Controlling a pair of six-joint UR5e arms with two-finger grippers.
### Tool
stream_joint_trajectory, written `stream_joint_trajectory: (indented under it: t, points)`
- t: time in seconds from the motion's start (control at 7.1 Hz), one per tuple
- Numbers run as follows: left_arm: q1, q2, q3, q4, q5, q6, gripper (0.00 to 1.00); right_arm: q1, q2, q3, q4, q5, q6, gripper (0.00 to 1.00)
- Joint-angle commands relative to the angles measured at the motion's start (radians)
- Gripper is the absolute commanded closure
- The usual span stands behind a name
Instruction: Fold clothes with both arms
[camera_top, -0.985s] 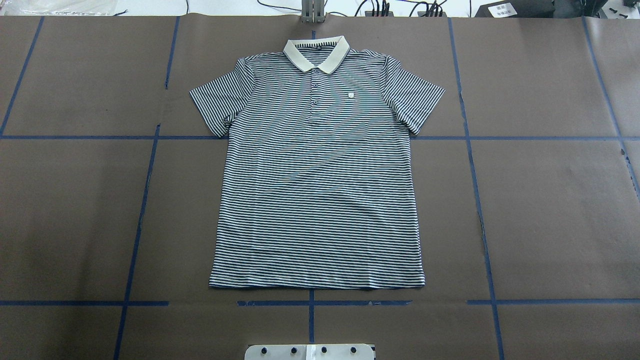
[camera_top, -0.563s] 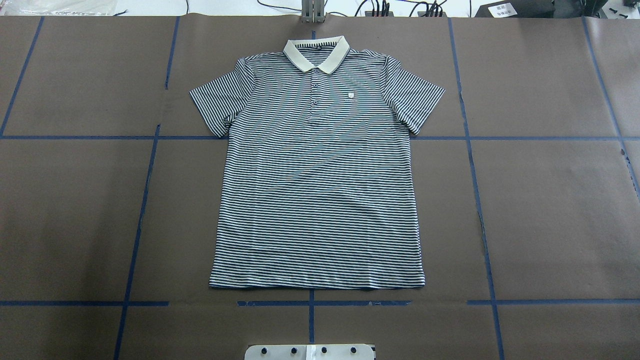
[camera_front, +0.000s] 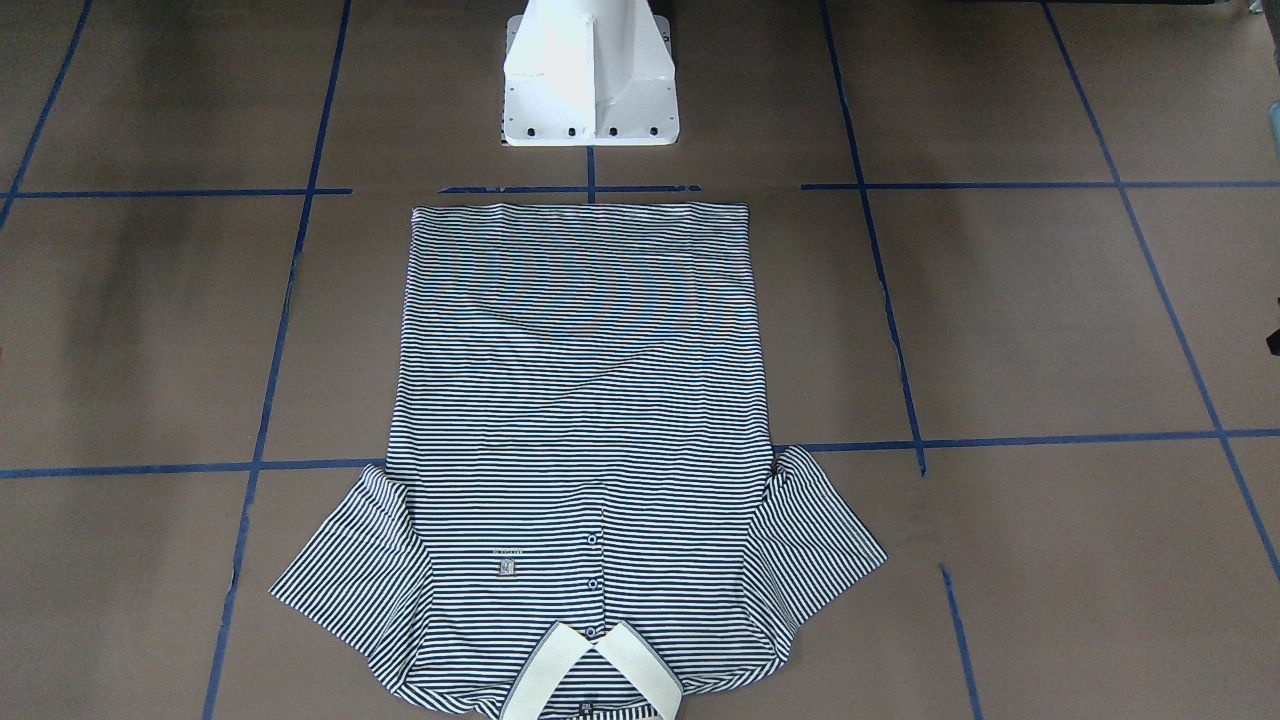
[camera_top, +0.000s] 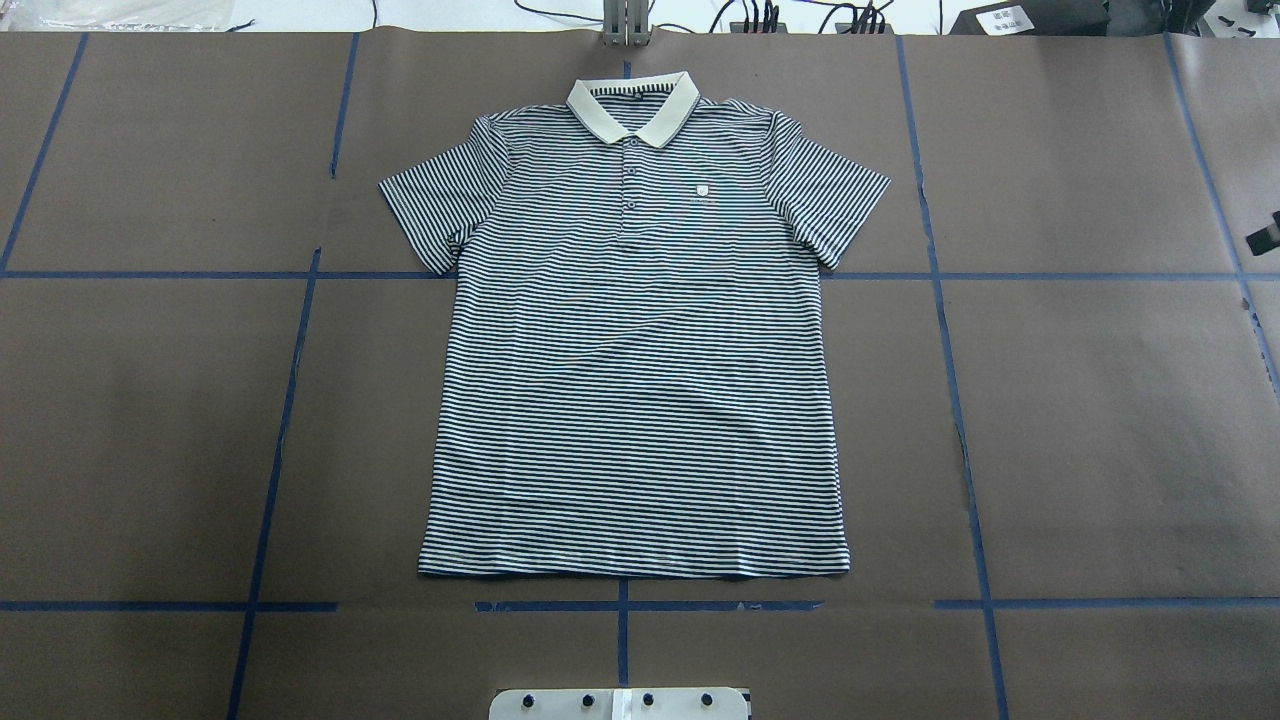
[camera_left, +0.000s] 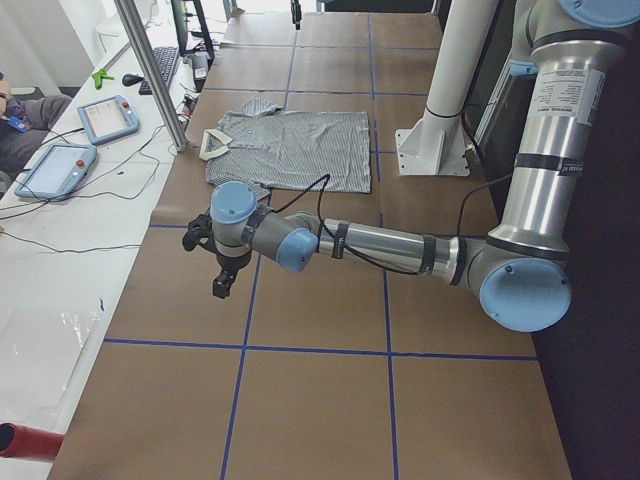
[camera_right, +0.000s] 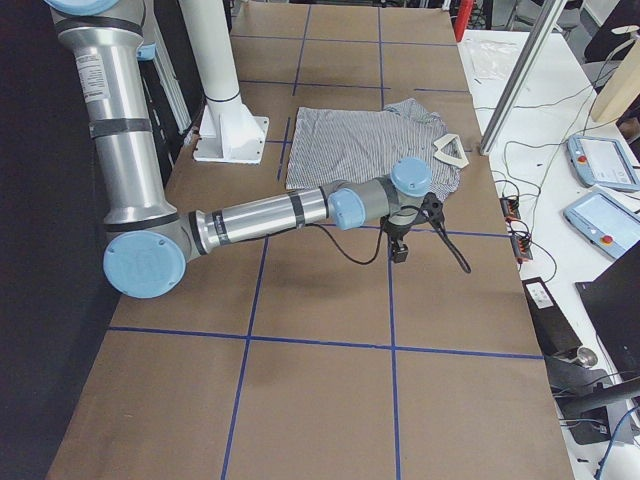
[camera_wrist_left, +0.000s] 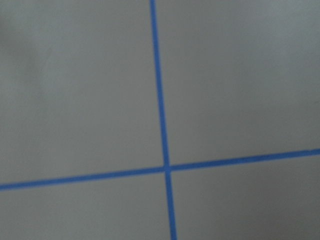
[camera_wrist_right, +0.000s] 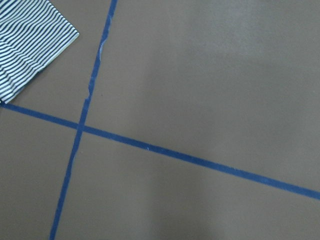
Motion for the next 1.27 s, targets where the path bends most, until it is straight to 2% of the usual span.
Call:
stream_joint_trajectory:
  t: [0.0, 0.14, 0.28, 0.42, 0.56, 1.13]
  points:
    - [0.035, -0.042, 0.018, -0.05, -0.007, -0.029, 0.0, -0.137, 0.167, -0.147, 0.168, -0.166, 0.257, 0.0]
    - [0.04, -0.06, 0.019, -0.042, -0.002, -0.031, 0.0, -0.186, 0.248, -0.28, 0.344, -0.193, 0.413, 0.0]
    - [0.04, -0.059, 0.017, -0.048, -0.002, -0.029, 0.0, -0.255, 0.303, -0.398, 0.507, -0.283, 0.517, 0.0]
    - [0.04, -0.059, 0.011, -0.05, -0.002, -0.028, 0.0, -0.31, 0.393, -0.507, 0.531, -0.373, 0.531, 0.0]
    - [0.04, -0.061, 0.009, -0.05, -0.004, -0.029, 0.0, -0.315, 0.476, -0.61, 0.534, -0.374, 0.531, 0.0]
    - [0.04, -0.074, -0.02, -0.054, -0.004, -0.088, 0.0, -0.337, 0.489, -0.679, 0.539, -0.376, 0.528, 0.02]
